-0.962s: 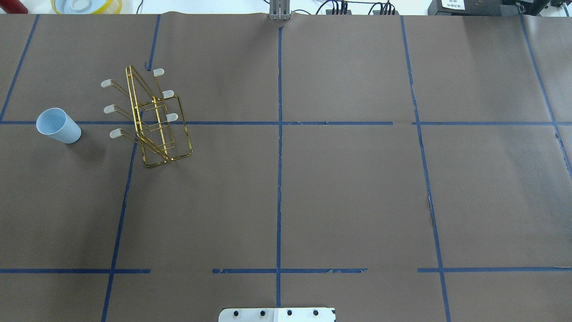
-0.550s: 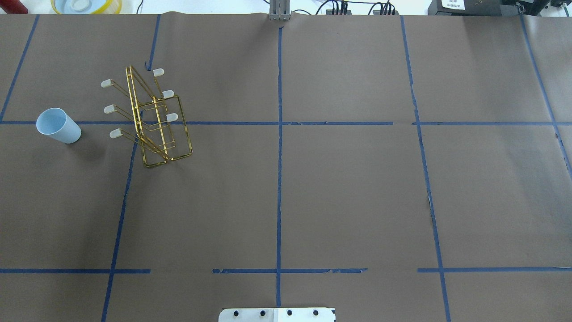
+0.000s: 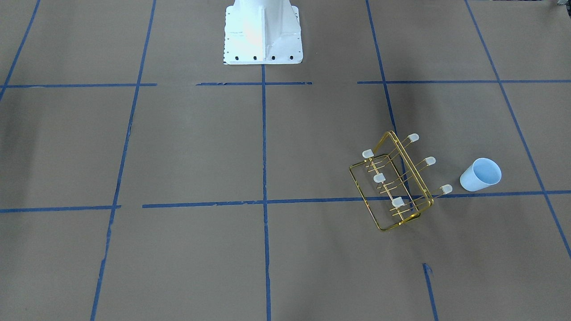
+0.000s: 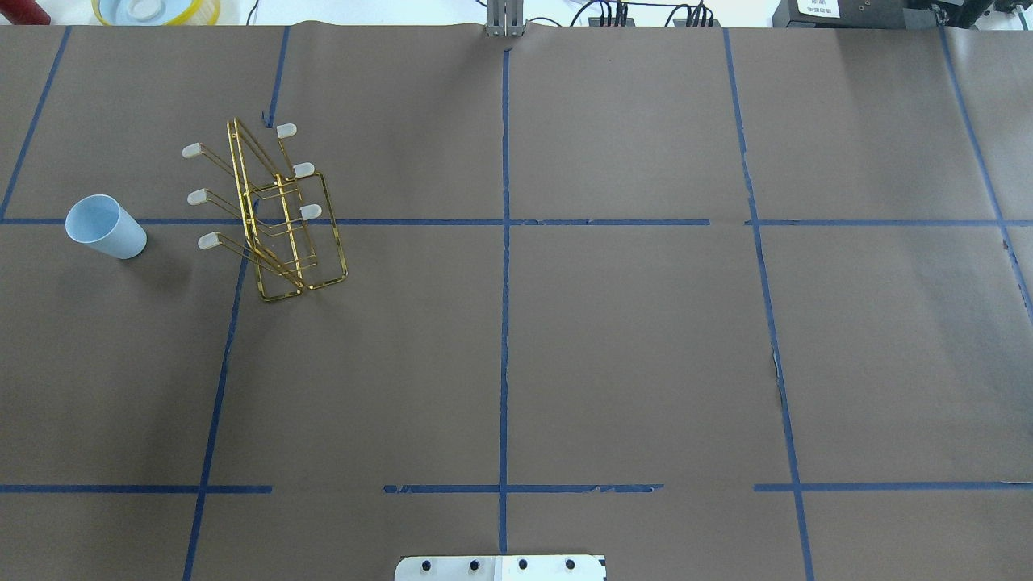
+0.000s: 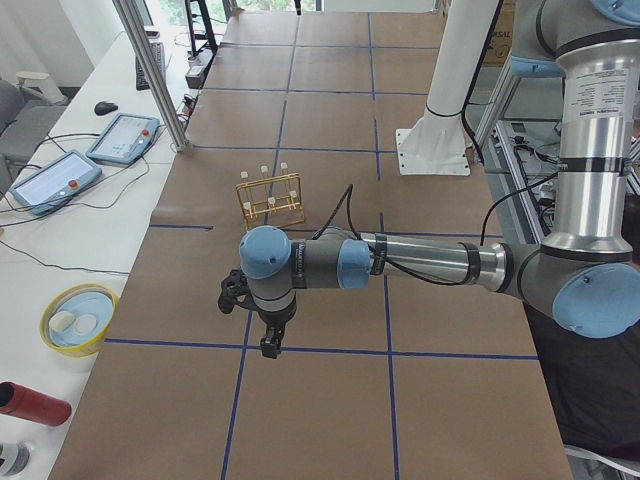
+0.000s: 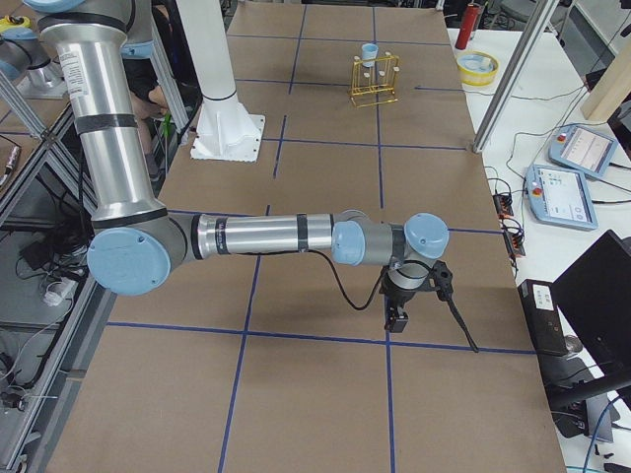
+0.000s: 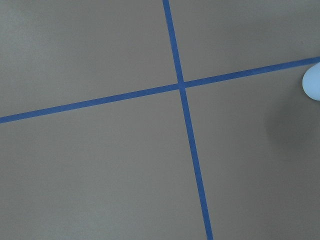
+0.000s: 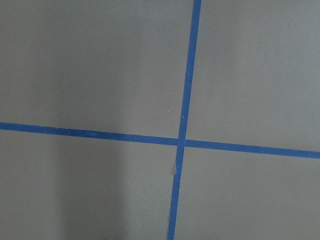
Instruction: Hang cup on cup holder
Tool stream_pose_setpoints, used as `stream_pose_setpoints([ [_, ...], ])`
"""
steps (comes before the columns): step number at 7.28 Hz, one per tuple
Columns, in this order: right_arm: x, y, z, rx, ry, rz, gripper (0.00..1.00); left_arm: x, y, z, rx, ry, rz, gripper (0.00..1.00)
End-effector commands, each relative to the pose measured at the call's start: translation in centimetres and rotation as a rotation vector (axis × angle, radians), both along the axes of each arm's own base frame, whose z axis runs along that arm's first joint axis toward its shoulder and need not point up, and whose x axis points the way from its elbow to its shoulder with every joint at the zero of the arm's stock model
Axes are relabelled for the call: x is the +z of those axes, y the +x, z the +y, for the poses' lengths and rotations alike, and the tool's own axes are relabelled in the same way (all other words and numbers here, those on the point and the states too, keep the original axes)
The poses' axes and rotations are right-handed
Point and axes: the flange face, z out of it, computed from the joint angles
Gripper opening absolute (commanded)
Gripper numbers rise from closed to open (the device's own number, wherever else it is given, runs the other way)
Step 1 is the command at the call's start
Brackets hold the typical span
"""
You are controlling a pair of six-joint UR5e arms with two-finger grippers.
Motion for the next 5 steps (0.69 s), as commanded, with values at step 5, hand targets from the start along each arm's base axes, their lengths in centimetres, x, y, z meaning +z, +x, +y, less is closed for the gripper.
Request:
stream_pose_setpoints([
  [5, 0.0, 0.0, 0.0, 0.0, 0.0, 0.0, 1.0, -1.6, 0.0, -2.4, -0.005, 0.029, 0.0, 1.0],
])
